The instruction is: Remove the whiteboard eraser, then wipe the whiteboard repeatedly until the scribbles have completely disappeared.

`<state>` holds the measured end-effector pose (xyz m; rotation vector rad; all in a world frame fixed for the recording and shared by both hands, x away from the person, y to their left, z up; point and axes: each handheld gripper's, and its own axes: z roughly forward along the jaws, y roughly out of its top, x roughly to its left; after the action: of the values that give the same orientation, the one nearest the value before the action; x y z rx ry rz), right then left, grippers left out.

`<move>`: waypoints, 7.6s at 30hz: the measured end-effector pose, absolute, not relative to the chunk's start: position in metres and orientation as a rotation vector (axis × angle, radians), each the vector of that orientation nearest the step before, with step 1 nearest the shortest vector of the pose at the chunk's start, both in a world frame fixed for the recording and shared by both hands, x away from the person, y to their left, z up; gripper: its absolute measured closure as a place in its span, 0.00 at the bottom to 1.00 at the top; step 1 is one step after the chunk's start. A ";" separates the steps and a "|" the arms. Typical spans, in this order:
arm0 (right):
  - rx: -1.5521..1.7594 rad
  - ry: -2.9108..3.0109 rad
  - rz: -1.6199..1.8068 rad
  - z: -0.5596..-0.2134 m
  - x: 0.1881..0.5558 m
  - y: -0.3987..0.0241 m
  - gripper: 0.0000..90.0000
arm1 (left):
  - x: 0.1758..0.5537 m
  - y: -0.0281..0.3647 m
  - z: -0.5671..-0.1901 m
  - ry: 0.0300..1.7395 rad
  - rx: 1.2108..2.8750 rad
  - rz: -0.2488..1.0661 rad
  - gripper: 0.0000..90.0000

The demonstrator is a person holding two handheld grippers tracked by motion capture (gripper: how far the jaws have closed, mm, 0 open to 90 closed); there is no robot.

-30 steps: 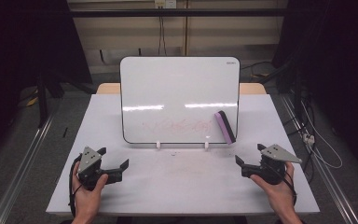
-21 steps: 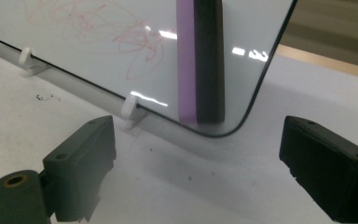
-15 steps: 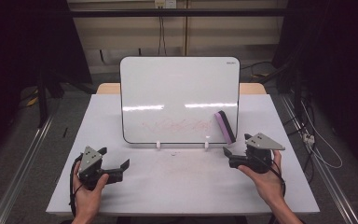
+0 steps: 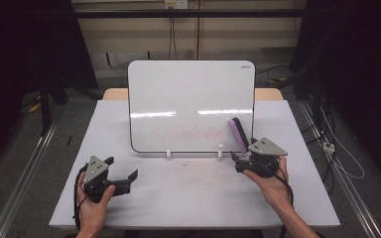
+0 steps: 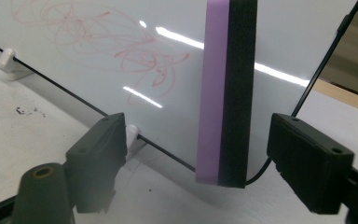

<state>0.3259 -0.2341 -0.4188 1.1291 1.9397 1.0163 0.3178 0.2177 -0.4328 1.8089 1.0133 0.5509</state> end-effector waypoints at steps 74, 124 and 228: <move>1.150 1.860 1.359 -0.431 0.316 -0.200 0.72 | 0.328 0.172 -0.423 0.941 1.722 0.482 0.11; 1.224 1.847 1.655 -0.443 0.317 -0.144 0.72 | 0.356 0.063 -0.428 0.848 1.433 0.255 0.42; 1.364 1.777 1.284 -0.452 0.291 -0.274 0.08 | 0.396 0.151 -0.380 0.913 1.949 0.865 0.46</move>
<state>0.2914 -0.2739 -0.4517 1.3644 1.7772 1.2837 0.3962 0.1509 -0.3803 1.9487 0.9132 0.8653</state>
